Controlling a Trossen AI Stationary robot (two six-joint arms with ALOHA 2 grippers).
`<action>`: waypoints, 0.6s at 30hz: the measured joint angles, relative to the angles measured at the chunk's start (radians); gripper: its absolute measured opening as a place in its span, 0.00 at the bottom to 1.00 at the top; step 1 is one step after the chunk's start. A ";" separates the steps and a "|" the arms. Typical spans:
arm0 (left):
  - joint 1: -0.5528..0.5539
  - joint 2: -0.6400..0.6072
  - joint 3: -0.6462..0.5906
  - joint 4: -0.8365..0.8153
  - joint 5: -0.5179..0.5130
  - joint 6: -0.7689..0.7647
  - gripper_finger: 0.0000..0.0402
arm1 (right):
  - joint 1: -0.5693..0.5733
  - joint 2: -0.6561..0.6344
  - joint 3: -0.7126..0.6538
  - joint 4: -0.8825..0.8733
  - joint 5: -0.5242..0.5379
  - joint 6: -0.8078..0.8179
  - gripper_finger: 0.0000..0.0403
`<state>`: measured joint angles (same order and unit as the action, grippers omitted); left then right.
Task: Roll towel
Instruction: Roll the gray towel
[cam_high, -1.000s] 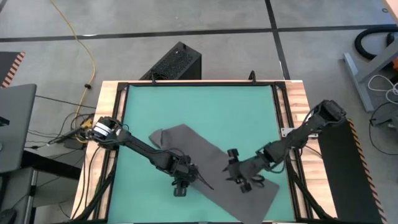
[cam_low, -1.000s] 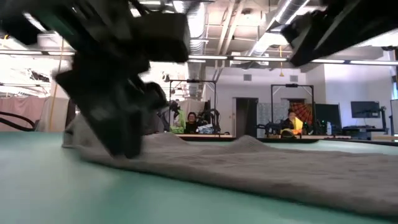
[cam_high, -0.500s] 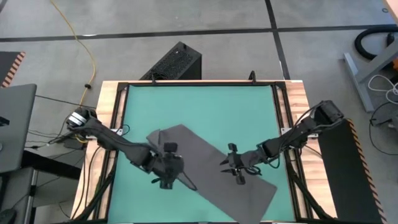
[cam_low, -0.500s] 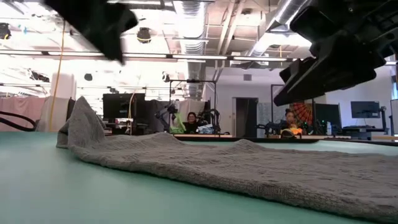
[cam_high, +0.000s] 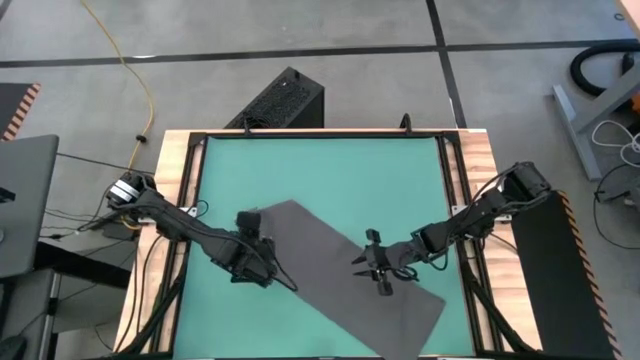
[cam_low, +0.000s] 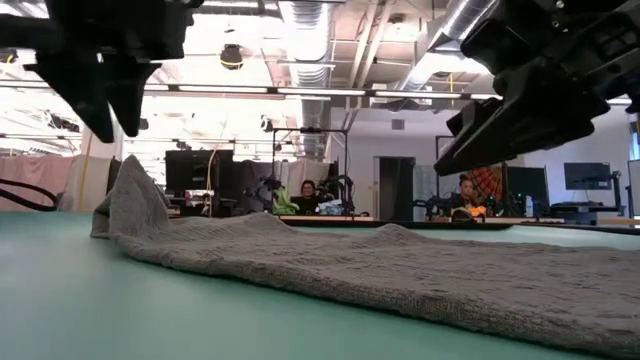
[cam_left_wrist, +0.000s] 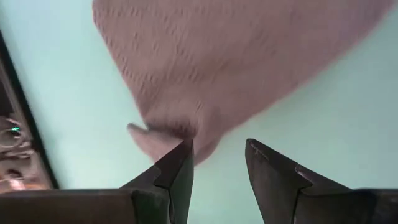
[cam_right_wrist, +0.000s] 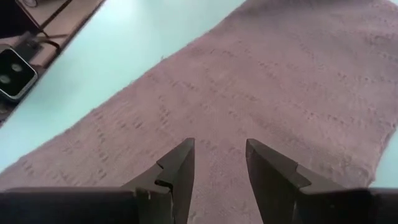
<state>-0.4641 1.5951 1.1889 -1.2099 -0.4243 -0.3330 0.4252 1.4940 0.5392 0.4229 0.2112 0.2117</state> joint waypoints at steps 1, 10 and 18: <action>0.000 0.000 0.000 -0.025 -0.007 0.011 0.34 | 0.000 0.000 0.000 0.001 0.000 0.000 0.42; 0.069 0.010 0.000 -0.048 -0.036 0.156 0.34 | 0.000 0.000 0.000 0.007 0.000 -0.002 0.42; 0.153 0.010 -0.017 -0.011 0.028 0.356 0.34 | 0.000 0.000 0.000 0.002 -0.003 -0.007 0.42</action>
<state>-0.3110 1.6047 1.1715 -1.2209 -0.3963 0.0228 0.4255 1.4940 0.5392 0.4249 0.2085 0.2046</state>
